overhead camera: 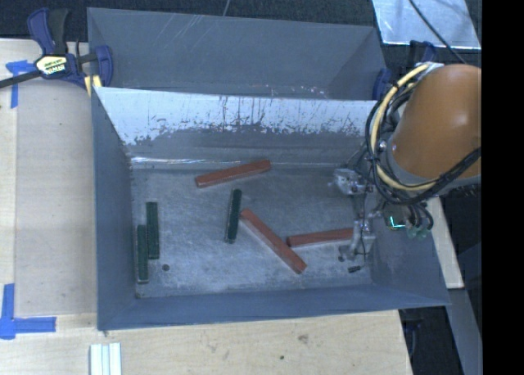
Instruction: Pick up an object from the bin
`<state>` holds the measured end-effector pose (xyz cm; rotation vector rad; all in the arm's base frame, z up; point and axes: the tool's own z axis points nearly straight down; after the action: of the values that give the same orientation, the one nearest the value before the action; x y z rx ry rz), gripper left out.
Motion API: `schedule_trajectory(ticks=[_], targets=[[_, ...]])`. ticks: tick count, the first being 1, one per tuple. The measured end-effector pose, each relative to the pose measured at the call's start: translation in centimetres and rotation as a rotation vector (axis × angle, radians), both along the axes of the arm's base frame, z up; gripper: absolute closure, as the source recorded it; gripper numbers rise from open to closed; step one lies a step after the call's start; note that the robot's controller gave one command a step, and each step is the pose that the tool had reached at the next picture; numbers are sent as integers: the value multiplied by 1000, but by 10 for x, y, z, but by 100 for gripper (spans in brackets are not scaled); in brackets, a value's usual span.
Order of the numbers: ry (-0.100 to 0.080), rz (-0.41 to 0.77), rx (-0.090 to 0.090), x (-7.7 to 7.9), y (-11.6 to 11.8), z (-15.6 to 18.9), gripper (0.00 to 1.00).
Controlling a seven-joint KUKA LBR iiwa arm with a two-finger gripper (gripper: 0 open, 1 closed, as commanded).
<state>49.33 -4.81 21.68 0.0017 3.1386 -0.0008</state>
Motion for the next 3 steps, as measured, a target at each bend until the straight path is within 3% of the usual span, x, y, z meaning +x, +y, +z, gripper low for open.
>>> schedule_trajectory(ticks=[1,2,3], targets=[[0,2,0,0,0,0,0],[-5,-47,0,26,-25,-78,0],[3,-138,0,40,-52,-149,0]])
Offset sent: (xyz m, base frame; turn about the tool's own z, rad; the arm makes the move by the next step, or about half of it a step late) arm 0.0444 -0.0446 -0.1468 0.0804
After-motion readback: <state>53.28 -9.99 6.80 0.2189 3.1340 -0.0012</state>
